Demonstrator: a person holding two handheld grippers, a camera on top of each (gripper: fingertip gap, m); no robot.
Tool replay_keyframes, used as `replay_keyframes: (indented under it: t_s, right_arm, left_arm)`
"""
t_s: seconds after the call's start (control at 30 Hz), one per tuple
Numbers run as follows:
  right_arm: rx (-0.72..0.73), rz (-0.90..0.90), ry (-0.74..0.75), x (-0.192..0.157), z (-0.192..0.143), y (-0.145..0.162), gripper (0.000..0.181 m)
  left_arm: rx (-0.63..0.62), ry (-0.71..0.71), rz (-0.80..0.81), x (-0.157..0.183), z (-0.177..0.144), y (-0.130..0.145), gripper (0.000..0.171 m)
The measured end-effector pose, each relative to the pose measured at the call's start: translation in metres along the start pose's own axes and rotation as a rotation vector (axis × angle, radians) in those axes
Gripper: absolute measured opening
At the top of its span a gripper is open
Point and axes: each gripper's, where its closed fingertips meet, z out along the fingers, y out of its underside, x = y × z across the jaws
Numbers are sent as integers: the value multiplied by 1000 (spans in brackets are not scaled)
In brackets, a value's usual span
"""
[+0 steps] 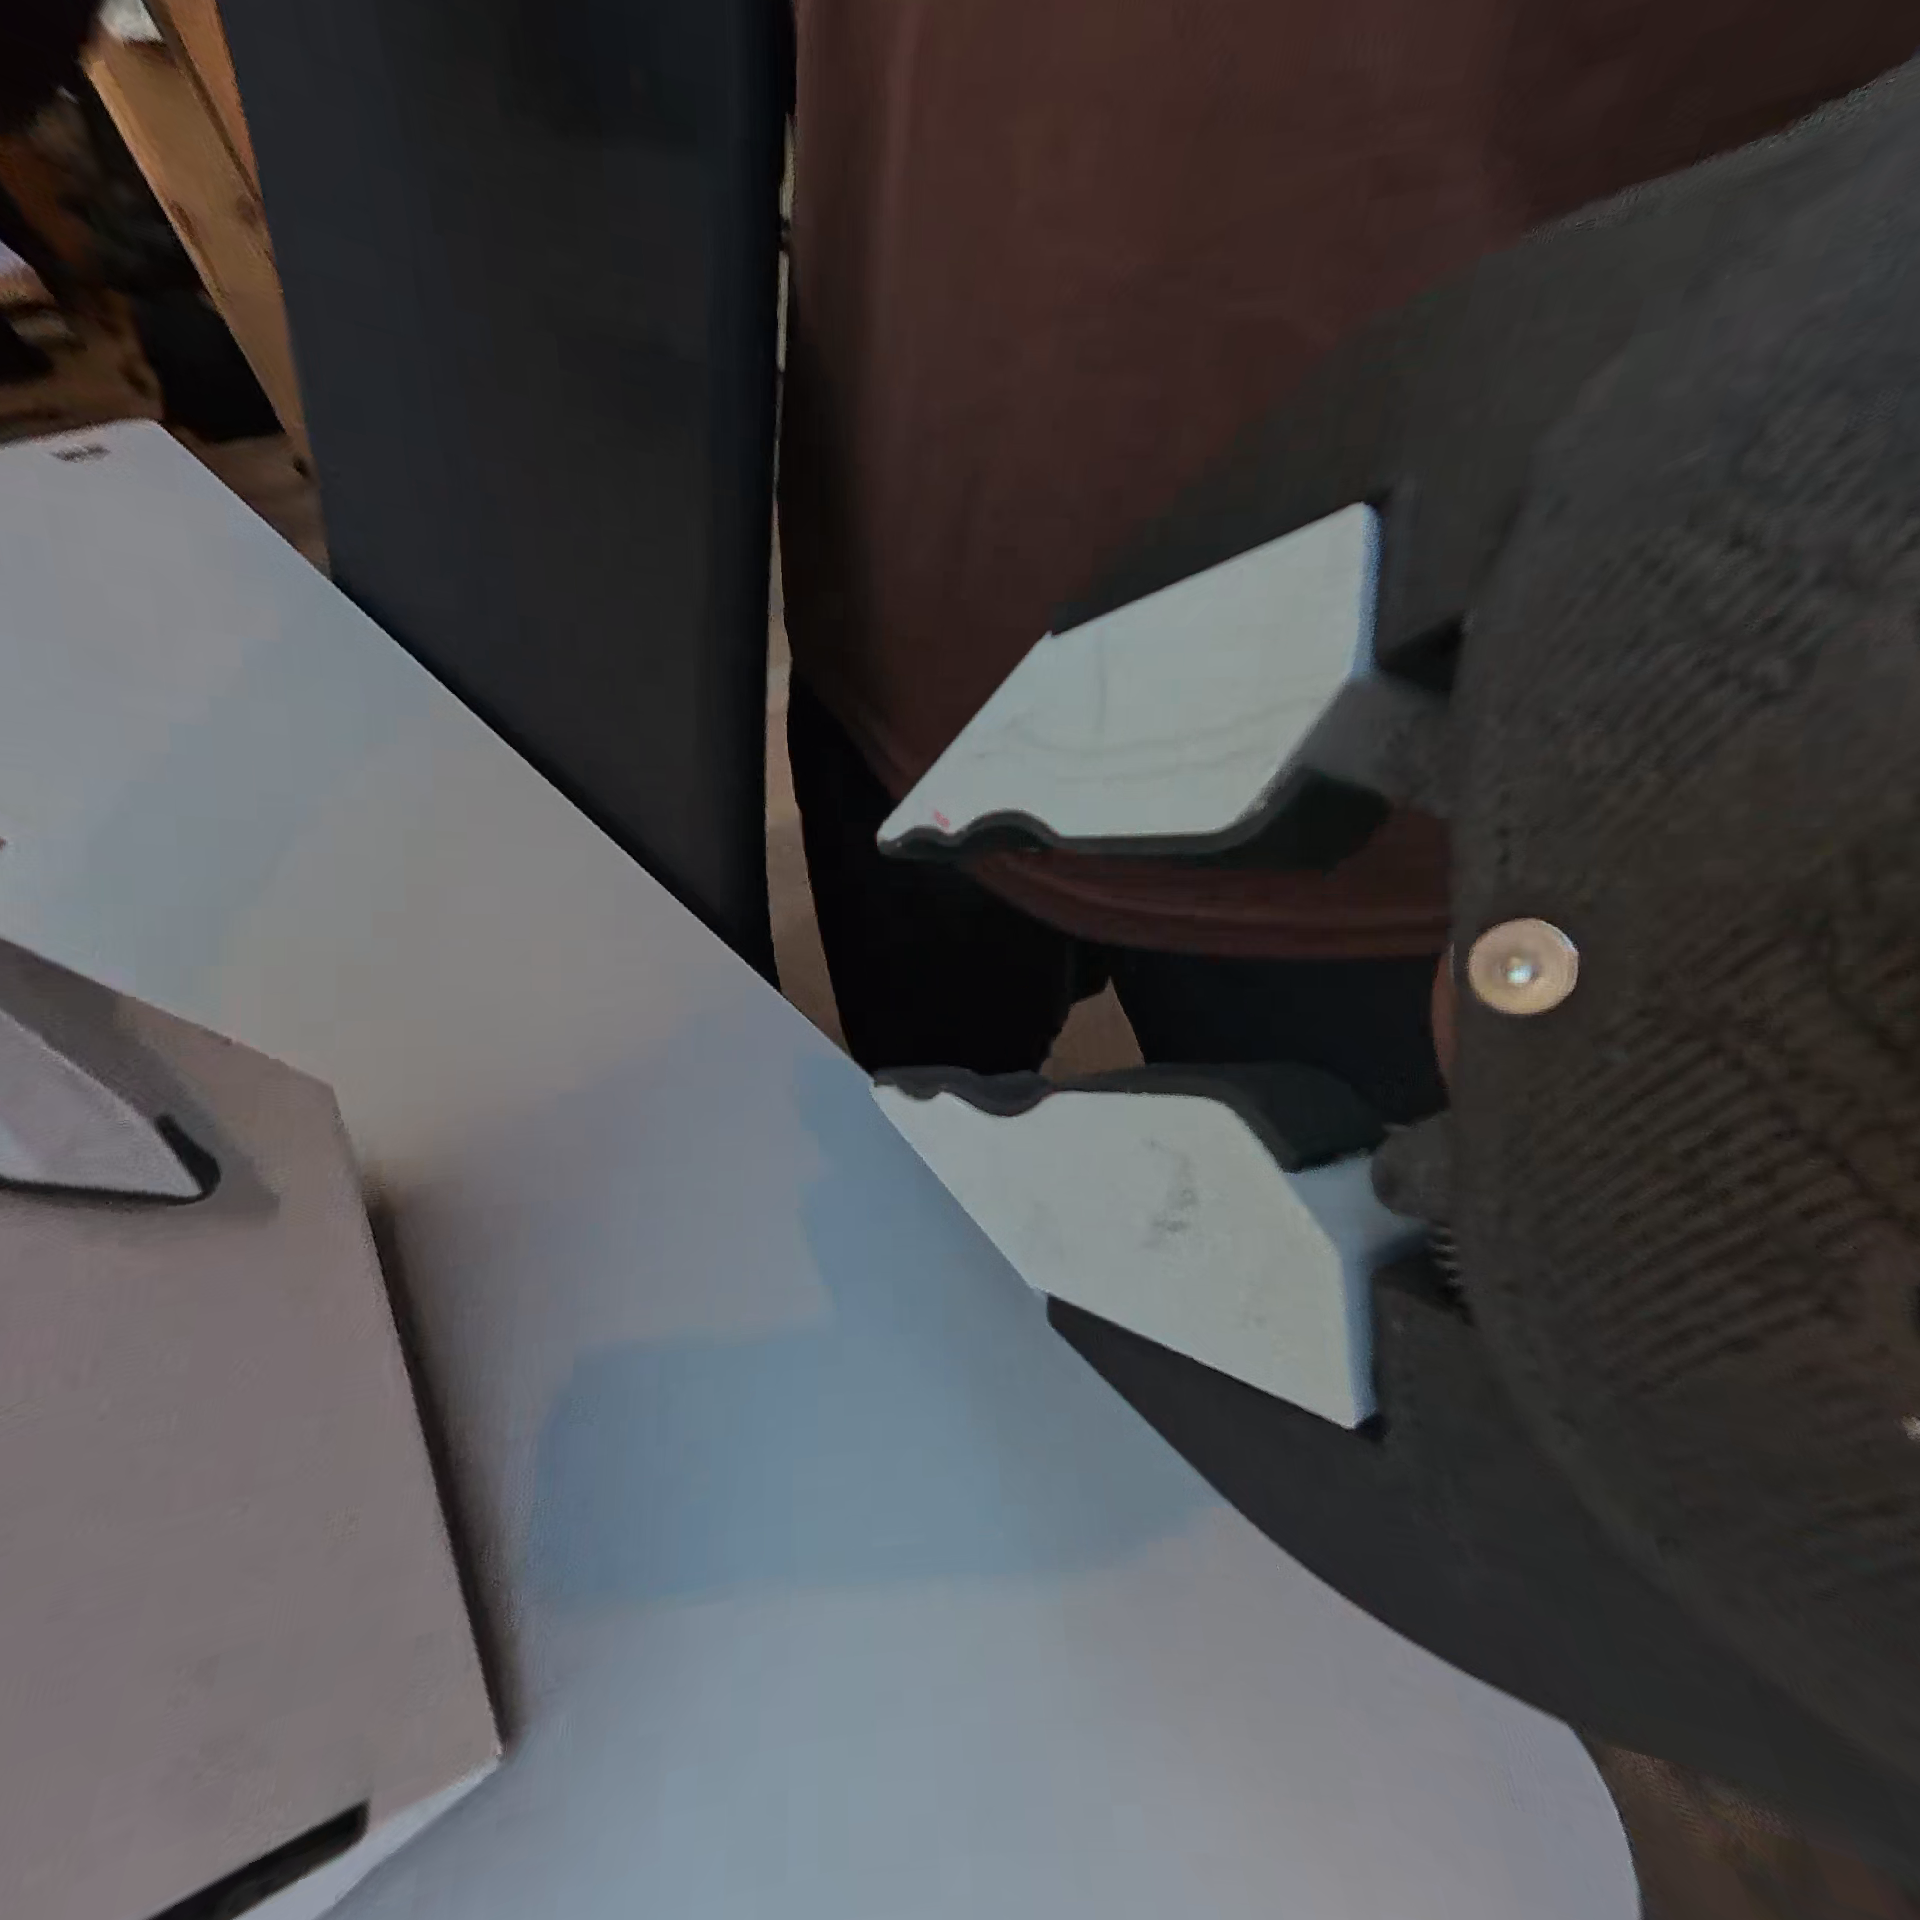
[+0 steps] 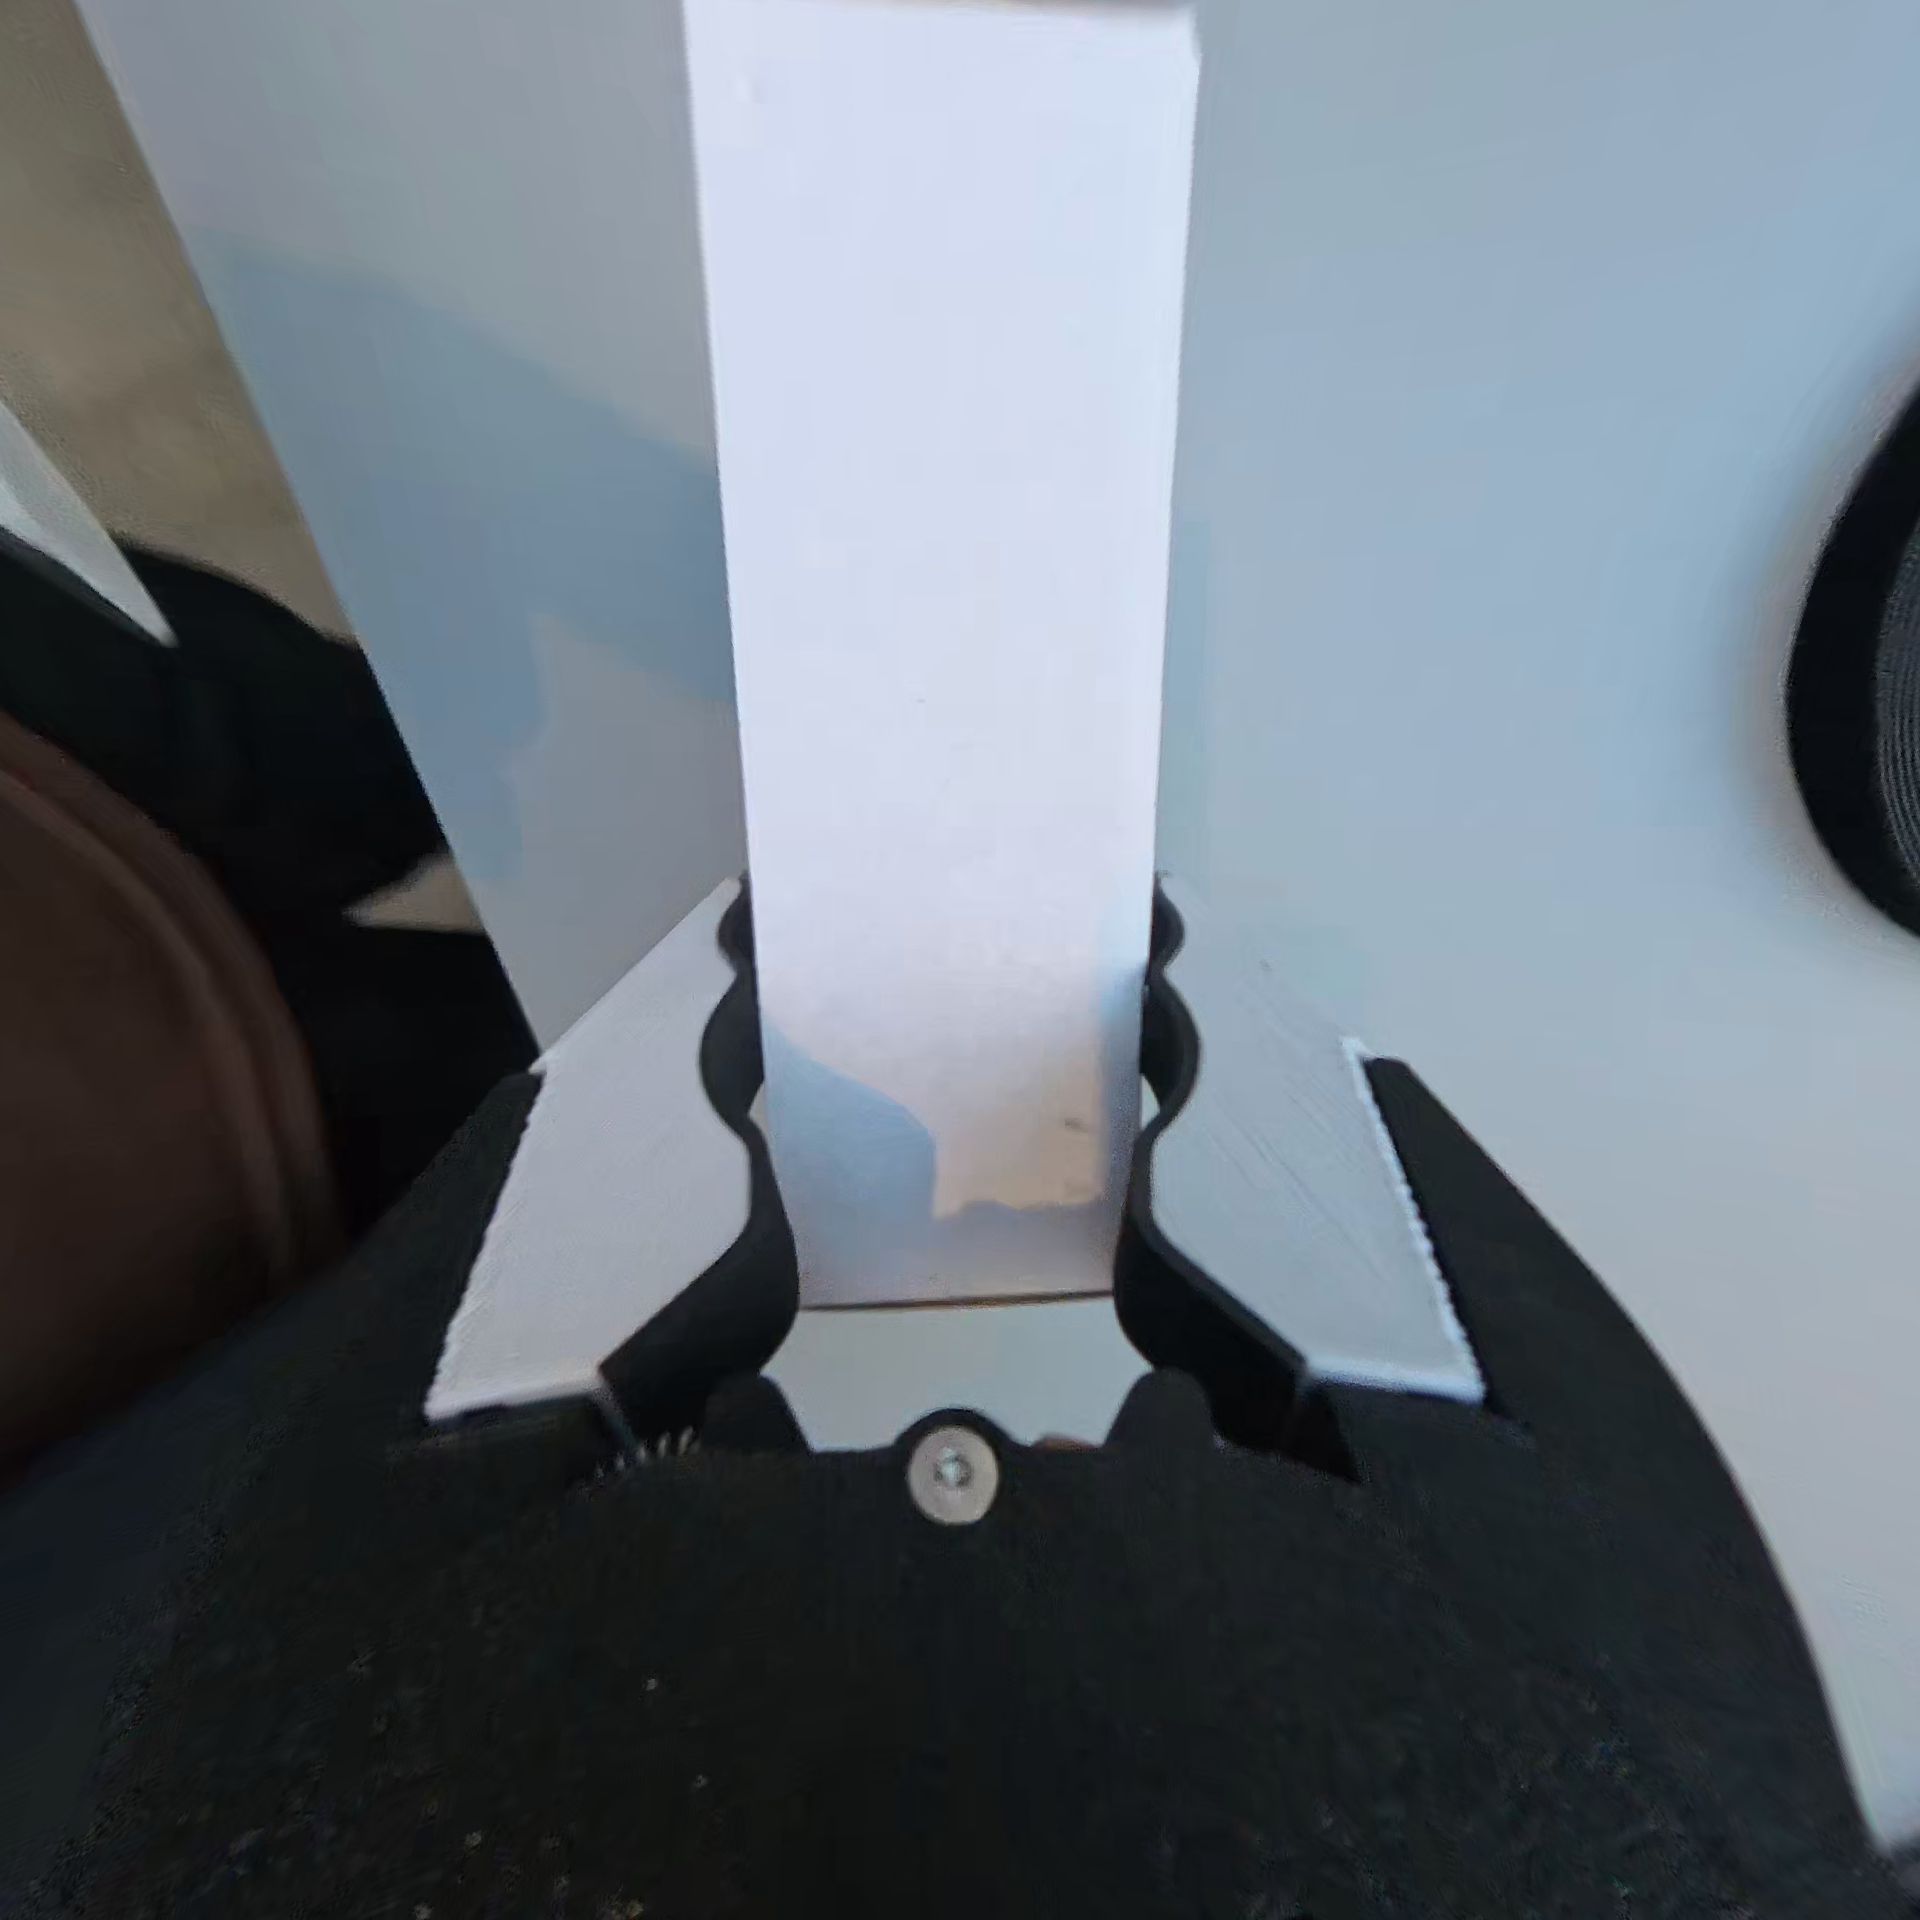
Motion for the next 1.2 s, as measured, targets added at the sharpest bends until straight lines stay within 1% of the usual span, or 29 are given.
replay_keyframes:
  t_s: [0.07,0.1,0.17,0.2,0.23,0.27,0.3,0.37,0.4,0.43,0.47,0.5,0.53,0.6,0.63,0.67,0.7,0.73,0.8,0.83,0.9,0.93,0.97,1.0,1.07,1.1,1.13,1.17,1.2]
  right_arm:
    - [191,193,-111,1,-26,-22,70]
    - [289,301,-187,3,-41,-32,69]
    - [446,486,-328,10,-66,-43,68]
    - [514,565,-377,14,-75,-45,68]
    - [559,638,-416,19,-79,-43,68]
    - [598,705,-449,23,-80,-41,68]
    - [647,780,-484,28,-82,-38,68]
    - [790,967,-595,41,-90,-34,68]
    - [885,1065,-665,48,-96,-32,68]
    - [976,1152,-729,56,-102,-28,68]
    - [1055,1219,-771,63,-107,-23,68]
    - [1124,1263,-797,70,-113,-18,68]
    - [1191,1287,-815,75,-121,-14,68]
    - [1322,1279,-851,82,-146,-10,68]
    - [1369,1238,-857,82,-161,-10,68]
    - [1382,1172,-841,78,-174,-13,68]
    - [1368,1089,-795,71,-184,-17,68]
    - [1342,1006,-736,63,-191,-21,68]
    - [1306,879,-652,47,-201,-29,68]
    - [1299,829,-633,39,-206,-33,68]
    - [1256,730,-593,22,-208,-41,68]
    - [1217,671,-570,11,-205,-46,68]
    - [1193,620,-551,1,-204,-48,69]
    - [1177,587,-546,-6,-204,-49,68]
    - [1114,524,-526,-17,-200,-47,68]
    - [1068,474,-482,-21,-198,-44,66]
    - [1011,407,-432,-25,-196,-39,66]
    - [956,335,-377,-30,-197,-35,66]
    - [916,264,-328,-34,-201,-32,69]
  left_arm:
    - [67,47,-33,7,-9,-17,36]
    - [116,121,-54,17,-16,-32,32]
    - [238,370,-108,50,-34,-69,20]
    - [297,529,-150,67,-44,-87,17]
    - [338,686,-205,80,-54,-103,17]
    - [342,811,-248,88,-57,-111,18]
    - [305,876,-266,90,-52,-111,18]
    - [202,809,-295,77,-19,-99,18]
    - [171,865,-333,79,-12,-95,19]
    - [132,940,-408,82,-6,-93,21]
    - [85,972,-462,83,4,-88,27]
    - [41,925,-462,81,19,-79,34]
    - [-3,835,-430,76,37,-69,53]
    - [-59,719,-384,70,58,-59,92]
    - [-58,690,-369,69,63,-61,105]
    - [-16,682,-332,71,60,-72,105]
    - [71,667,-280,71,52,-90,105]
    - [176,648,-240,69,39,-114,105]
    - [367,666,-195,67,1,-163,108]
    - [423,667,-179,64,-14,-182,109]
    - [488,706,-141,67,-42,-208,107]
    - [498,729,-136,70,-52,-217,105]
    - [501,719,-140,69,-57,-223,98]
    - [545,680,-104,67,-65,-228,82]
    - [542,603,-10,72,-73,-227,78]
    - [547,557,47,75,-77,-227,74]
    - [530,502,110,78,-79,-225,72]
    - [490,435,197,82,-80,-221,72]
    - [432,380,301,89,-79,-214,71]
